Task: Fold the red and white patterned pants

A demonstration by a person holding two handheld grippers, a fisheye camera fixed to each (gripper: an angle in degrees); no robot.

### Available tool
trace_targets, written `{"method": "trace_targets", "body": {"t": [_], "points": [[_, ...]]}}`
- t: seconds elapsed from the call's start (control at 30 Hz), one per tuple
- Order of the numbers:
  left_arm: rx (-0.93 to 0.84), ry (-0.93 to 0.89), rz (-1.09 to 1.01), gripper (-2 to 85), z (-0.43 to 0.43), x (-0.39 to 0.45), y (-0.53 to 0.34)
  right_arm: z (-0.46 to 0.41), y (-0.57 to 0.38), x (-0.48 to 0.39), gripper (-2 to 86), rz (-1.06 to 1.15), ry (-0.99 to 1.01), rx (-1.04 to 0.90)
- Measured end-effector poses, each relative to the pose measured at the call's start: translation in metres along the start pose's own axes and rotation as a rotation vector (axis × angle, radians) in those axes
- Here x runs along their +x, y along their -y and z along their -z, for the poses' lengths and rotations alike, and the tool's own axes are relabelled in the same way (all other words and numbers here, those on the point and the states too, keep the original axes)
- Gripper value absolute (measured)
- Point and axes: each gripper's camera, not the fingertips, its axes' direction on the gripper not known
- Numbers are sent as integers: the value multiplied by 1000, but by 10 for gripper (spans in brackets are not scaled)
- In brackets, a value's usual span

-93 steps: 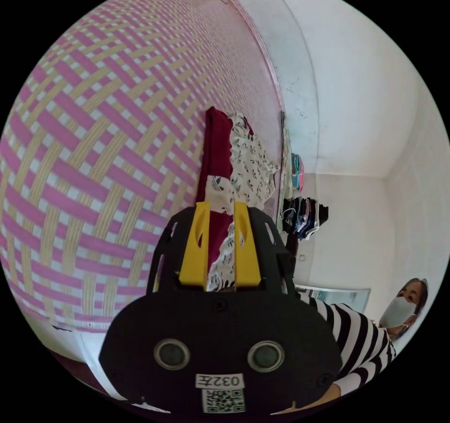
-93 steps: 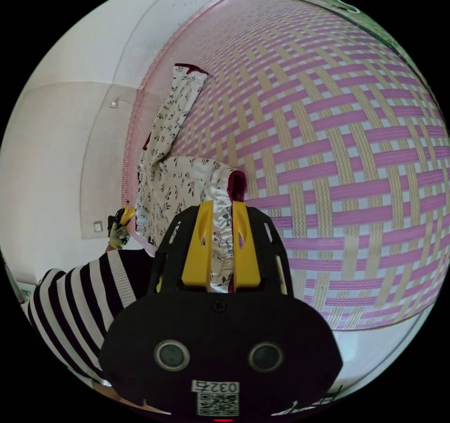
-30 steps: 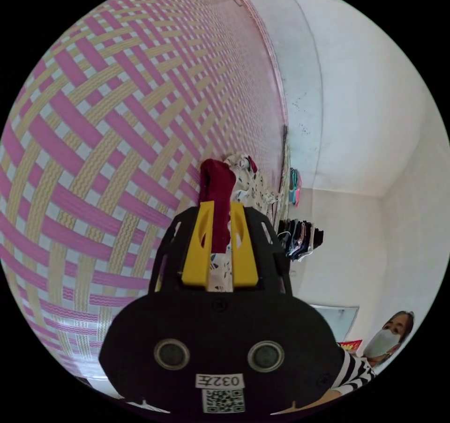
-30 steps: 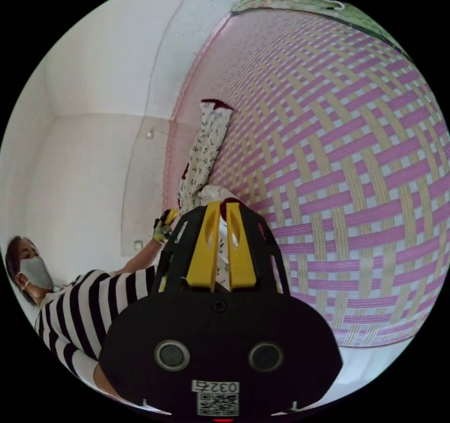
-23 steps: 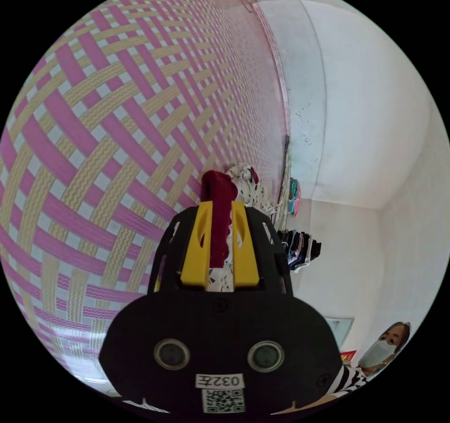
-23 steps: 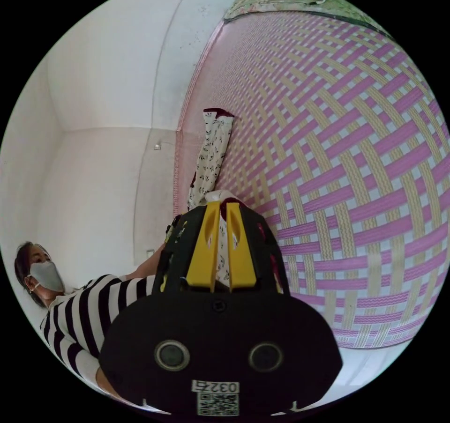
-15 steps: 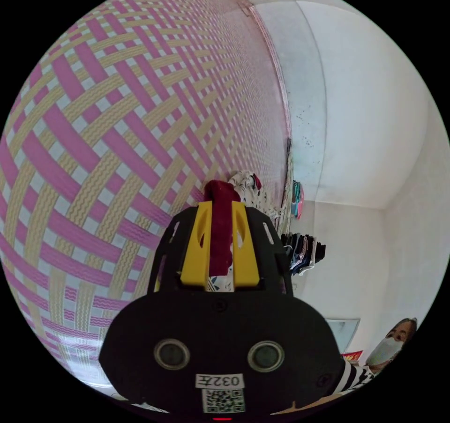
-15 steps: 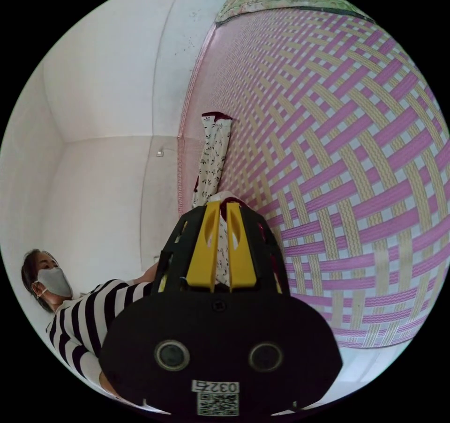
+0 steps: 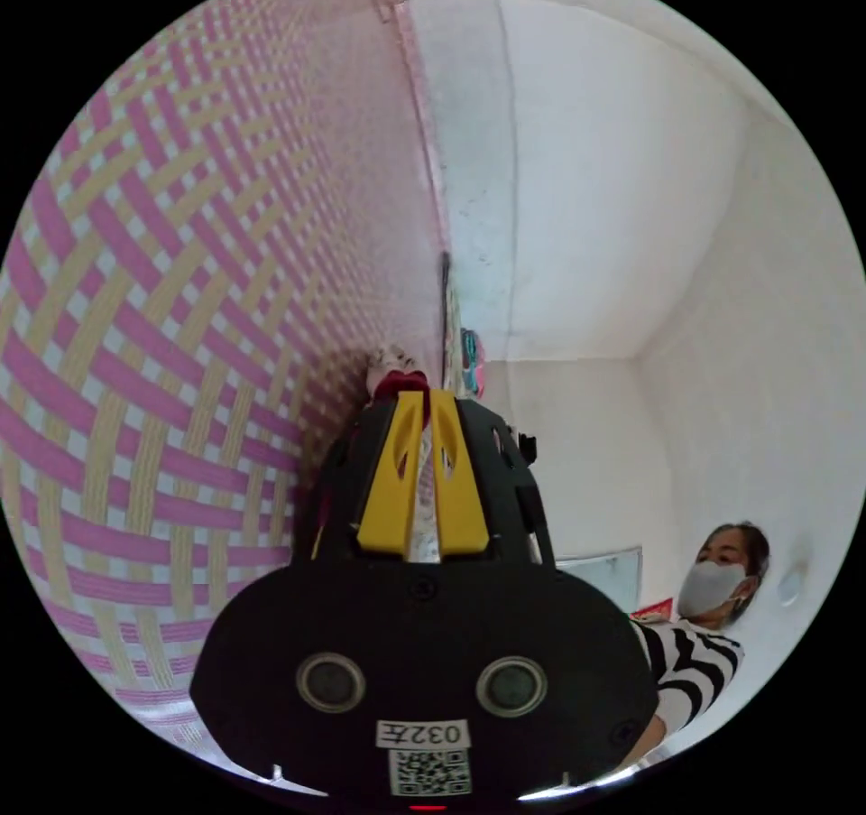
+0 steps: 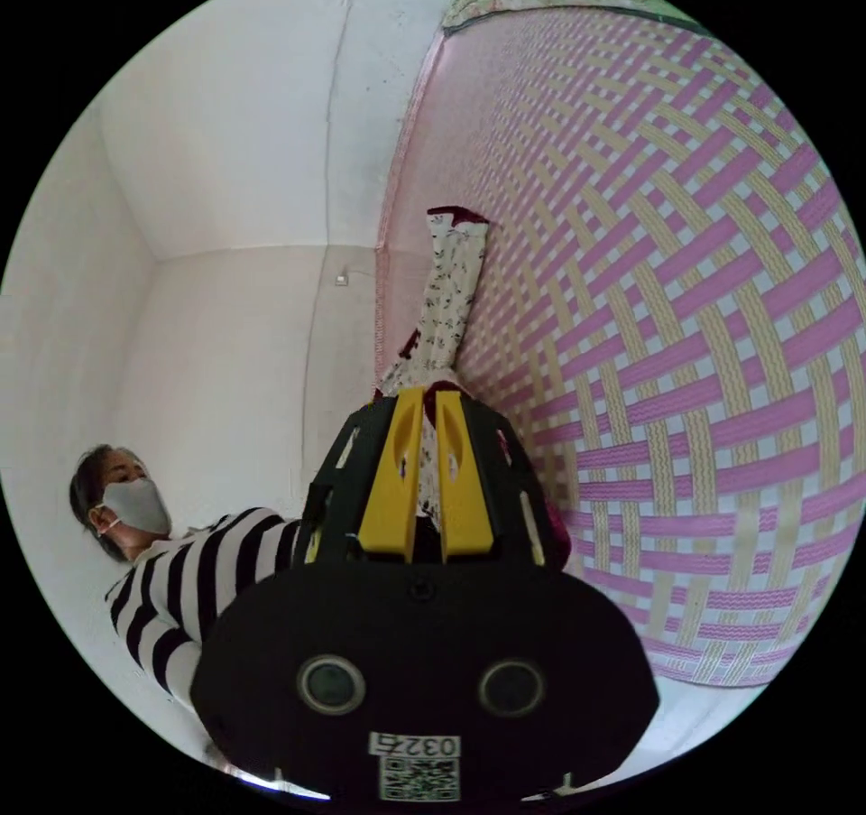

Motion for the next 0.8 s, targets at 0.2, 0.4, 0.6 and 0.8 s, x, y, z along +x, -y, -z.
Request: {"method": "trace_targets", "body": {"t": [0.2, 0.4, 0.6, 0.8], "points": [[-52, 323, 113, -10, -18, -4, 39, -11, 28, 15, 60, -184, -152, 72], [5, 413, 138, 5, -35, -16, 19, -38, 54, -40, 82, -135, -586, 195], [118, 366, 73, -4, -48, 3, -35, -121, 131, -66, 97, 4, -475, 52], [38, 319, -1, -16, -86, 27, -101, -197, 207, -69, 88, -21, -502, -40]]}}
